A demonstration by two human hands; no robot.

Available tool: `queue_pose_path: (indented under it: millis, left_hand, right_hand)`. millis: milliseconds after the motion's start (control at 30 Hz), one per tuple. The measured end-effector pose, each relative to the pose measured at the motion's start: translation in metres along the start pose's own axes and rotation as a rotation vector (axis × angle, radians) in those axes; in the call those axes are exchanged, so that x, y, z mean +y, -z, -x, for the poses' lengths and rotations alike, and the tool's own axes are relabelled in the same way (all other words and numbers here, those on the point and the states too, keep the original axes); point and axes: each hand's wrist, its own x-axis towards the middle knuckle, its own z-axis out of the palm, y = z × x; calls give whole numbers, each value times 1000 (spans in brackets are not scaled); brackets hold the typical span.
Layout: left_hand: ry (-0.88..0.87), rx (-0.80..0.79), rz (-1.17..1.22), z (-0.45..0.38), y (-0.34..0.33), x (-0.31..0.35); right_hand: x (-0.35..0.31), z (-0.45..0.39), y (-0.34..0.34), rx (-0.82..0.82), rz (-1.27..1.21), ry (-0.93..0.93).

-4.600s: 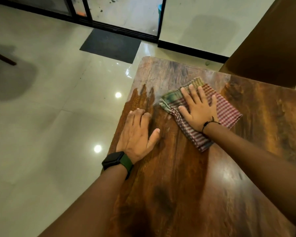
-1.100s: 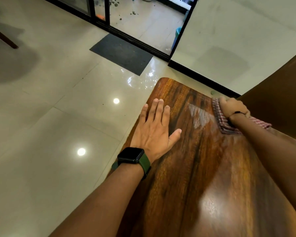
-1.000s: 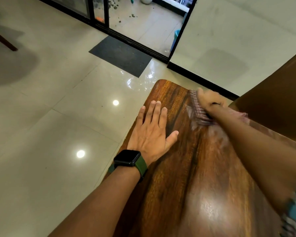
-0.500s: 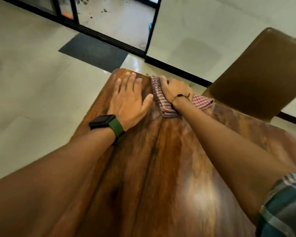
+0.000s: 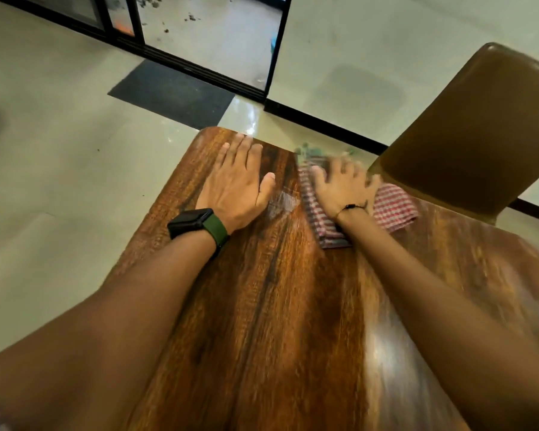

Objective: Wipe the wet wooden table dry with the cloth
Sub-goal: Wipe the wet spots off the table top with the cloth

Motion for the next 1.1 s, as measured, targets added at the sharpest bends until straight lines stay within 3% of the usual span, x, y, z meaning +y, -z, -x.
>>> queue_pose_path:
  millis: [200, 400, 600, 800, 933, 1100]
  left_hand:
    - [16, 54, 65, 3, 6, 0]
    - [-38, 18, 110, 10, 12, -1]
    - [-4, -31, 81, 8, 10, -4]
    - [-5, -101, 51, 1, 1, -3]
    - [-9, -141, 88, 0, 4, -2]
    - [-22, -99, 147, 2, 6, 0]
  right_hand:
    - [-93, 34, -7, -81, 92, 211]
    - [-59, 55, -4, -54, -23, 346]
    - [39, 61, 4, -56, -41, 40]
    - [14, 67, 4, -56, -18, -101]
    - [-51, 82, -10, -29, -7, 203]
    - [-38, 51, -3, -70, -12, 415]
